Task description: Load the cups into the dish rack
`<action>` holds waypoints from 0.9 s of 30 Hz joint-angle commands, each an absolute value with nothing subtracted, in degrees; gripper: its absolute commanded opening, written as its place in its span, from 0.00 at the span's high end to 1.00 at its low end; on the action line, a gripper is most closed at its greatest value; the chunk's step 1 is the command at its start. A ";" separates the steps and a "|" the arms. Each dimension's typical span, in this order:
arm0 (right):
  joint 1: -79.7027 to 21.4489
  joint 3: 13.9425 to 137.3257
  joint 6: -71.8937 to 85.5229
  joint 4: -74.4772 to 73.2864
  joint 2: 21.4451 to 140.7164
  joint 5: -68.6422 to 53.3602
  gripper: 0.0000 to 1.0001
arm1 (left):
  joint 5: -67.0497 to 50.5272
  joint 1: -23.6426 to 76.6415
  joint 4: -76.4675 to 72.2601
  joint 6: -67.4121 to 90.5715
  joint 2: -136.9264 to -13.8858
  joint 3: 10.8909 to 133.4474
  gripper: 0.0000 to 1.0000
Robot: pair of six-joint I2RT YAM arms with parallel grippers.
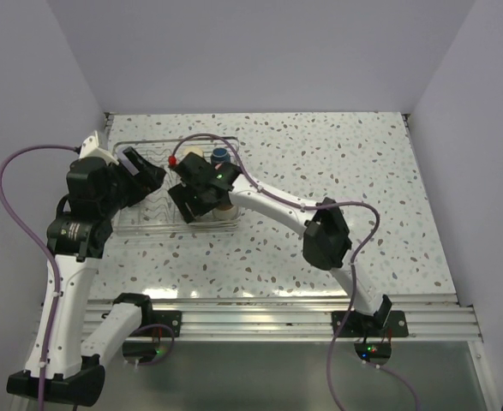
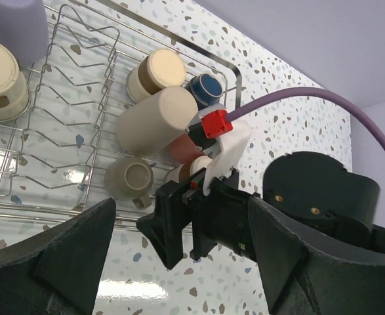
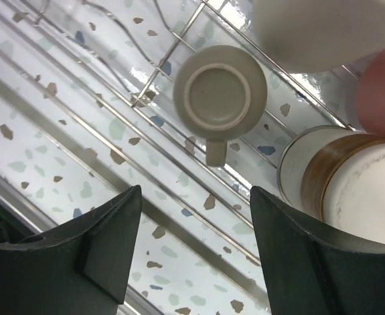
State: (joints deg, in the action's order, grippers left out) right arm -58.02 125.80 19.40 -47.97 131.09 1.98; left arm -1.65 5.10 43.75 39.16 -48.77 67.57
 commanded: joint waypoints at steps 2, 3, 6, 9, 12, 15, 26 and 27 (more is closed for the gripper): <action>-58.97 124.19 19.16 -48.25 124.37 1.05 0.29 | -0.62 4.75 40.25 37.79 -48.95 66.71 0.15; -58.97 123.75 19.16 -48.25 122.71 1.14 0.29 | -0.44 4.75 40.25 37.53 -48.96 66.80 0.15; -58.97 122.00 19.16 -48.34 119.72 1.93 0.29 | -0.26 4.83 40.52 36.92 -49.48 67.58 0.15; -58.98 121.55 18.90 -48.87 114.97 2.46 0.29 | 1.49 4.75 40.87 36.21 -50.27 68.81 0.15; -58.98 119.89 18.55 -48.78 108.91 3.42 0.28 | 1.84 4.75 41.31 35.07 -51.50 70.75 0.15; -59.06 115.68 17.67 -48.43 101.01 5.27 0.28 | 2.81 4.75 41.83 33.93 -53.26 73.21 0.15; -58.98 79.47 19.94 -43.77 65.67 11.51 0.24 | 11.34 4.75 43.15 26.37 -61.52 84.90 0.04; -58.97 77.80 21.78 -43.94 61.56 11.69 0.23 | 11.60 4.75 42.98 26.37 -62.13 85.60 0.04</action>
State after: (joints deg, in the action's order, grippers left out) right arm -58.87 82.32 18.74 -45.43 66.06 8.67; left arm 8.34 4.99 44.14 29.47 -60.55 82.24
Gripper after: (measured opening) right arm 0.759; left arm 0.955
